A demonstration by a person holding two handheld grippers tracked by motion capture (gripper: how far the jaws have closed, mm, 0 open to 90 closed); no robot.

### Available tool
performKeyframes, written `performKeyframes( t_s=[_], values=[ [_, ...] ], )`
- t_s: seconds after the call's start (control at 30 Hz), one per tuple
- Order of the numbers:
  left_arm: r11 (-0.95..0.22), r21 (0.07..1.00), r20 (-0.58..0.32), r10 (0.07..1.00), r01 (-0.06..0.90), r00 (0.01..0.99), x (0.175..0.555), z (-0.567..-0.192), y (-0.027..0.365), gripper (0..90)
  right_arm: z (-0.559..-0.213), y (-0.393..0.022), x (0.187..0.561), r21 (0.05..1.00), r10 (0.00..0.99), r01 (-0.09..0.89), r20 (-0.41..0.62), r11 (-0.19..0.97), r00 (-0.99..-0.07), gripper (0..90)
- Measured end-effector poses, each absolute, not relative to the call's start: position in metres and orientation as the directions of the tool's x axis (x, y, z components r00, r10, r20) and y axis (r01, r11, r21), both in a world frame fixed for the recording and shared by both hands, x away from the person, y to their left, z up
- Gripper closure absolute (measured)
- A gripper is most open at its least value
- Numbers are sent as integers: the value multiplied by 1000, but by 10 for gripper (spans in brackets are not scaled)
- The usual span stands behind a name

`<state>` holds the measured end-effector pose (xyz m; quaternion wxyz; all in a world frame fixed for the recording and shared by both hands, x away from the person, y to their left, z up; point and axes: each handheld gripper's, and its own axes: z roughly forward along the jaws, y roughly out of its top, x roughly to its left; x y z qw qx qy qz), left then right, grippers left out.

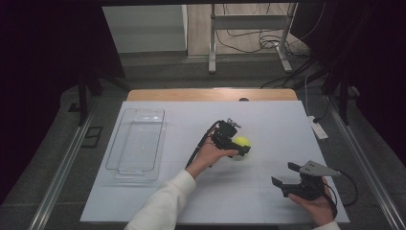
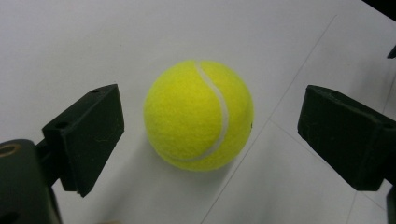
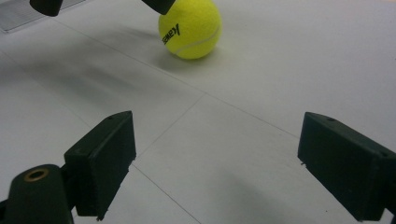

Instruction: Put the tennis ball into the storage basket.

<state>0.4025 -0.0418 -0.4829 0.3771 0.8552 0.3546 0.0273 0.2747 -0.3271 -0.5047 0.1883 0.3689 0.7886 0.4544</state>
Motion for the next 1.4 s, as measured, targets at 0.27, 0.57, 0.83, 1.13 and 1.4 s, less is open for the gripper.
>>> performKeyframes(
  t_s=[0.27,0.57,0.83,1.13,1.4],
  values=[
    [-469,650,-219,638,598,738,408,-488,-45,83,-505,-327,275,856,751,410,40,315,-659,117],
    [-488,632,-220,631,601,744,411,-498,-54,85,-505,-327,275,855,752,411,38,316,-658,117],
    [-487,619,-215,649,616,729,414,-505,-58,123,-505,-327,275,855,750,410,39,317,-660,117],
    [-498,623,-201,643,603,739,413,-506,-59,254,-505,-327,275,855,750,411,39,316,-660,117],
    [-512,623,-183,641,592,746,411,-505,-60,266,-505,-327,275,855,751,411,39,316,-659,118]
  ],
)
